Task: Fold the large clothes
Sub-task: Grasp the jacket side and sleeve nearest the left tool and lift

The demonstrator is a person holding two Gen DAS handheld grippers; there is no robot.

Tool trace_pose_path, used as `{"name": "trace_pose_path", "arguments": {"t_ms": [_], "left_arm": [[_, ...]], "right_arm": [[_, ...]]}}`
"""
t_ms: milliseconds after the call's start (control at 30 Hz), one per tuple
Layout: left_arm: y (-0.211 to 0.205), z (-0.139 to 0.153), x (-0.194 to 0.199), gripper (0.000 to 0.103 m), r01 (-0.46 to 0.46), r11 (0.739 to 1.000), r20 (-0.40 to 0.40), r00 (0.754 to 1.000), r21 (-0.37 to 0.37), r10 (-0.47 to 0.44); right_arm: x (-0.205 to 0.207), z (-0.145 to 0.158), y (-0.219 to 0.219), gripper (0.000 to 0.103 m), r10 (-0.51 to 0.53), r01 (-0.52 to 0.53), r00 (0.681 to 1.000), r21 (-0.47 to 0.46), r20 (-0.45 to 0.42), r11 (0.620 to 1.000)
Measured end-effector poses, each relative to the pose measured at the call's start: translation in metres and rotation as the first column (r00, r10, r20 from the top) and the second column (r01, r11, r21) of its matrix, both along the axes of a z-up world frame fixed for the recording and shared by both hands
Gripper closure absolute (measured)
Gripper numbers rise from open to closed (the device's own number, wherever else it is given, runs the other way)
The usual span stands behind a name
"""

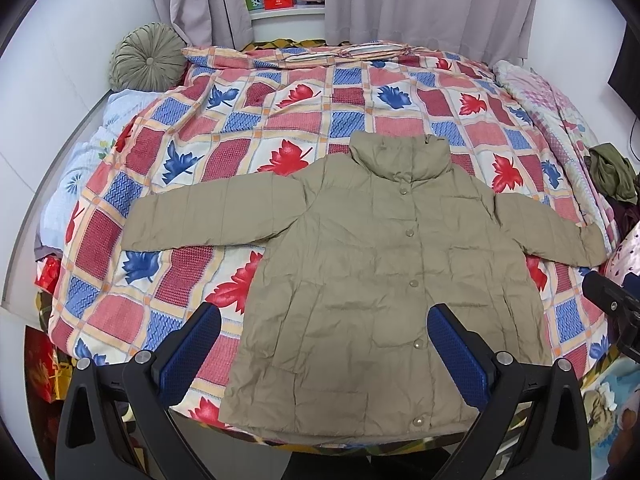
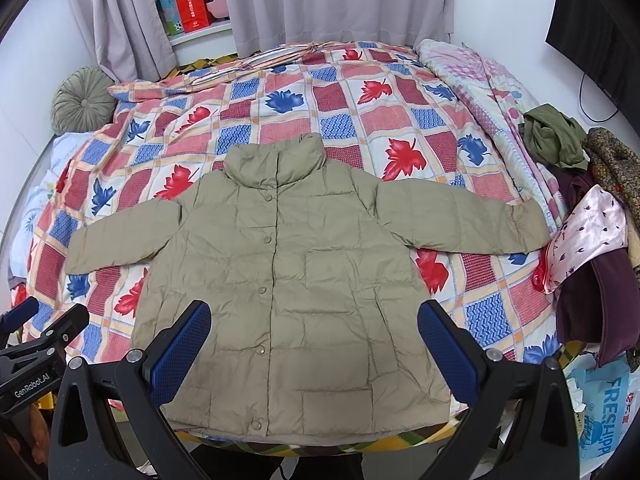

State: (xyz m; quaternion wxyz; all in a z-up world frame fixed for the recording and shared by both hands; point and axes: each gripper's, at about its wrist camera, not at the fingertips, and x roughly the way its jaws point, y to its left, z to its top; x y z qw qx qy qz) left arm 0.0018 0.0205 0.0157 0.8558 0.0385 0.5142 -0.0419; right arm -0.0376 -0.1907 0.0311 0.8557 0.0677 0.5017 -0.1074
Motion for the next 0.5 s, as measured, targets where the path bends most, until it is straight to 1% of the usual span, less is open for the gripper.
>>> {"name": "trace_pose_path", "arguments": {"t_ms": [133, 233, 367, 433, 500], "left_arm": [[0.005, -0.004, 0.0, 0.0, -0.006, 1.0, -0.011, 1.0, -0.007, 0.006], [0.014, -0.011, 0.0, 0.0, -0.017, 1.0, -0.028, 0.999, -0.018, 0.017], [0.035, -0.024, 0.007, 0.0, -0.052, 0.998, -0.054, 0.997, -0.03, 0.05], [0.045, -0.032, 0.009, 0.0, -0.077, 0.997, -0.06, 0.995, -0.02, 0.076], [0.059, -0.044, 0.014, 0.0, -0.105, 0.994, -0.085, 0.991, -0.025, 0.103]], "right_arm": [[0.004, 0.001, 0.008, 0.0, 0.007, -0.007, 1.0, 0.013, -0.009, 1.0], [0.007, -0.004, 0.012, 0.0, 0.014, -0.014, 1.0, 0.028, -0.019, 1.0], [0.008, -0.019, 0.014, 0.0, 0.033, -0.031, 0.999, 0.038, -0.04, 0.999], [0.013, -0.027, 0.022, 0.0, 0.058, -0.055, 0.996, 0.043, -0.072, 0.998], [0.017, -0.037, 0.031, 0.0, 0.087, -0.081, 0.991, 0.062, -0.1, 0.995]]}}
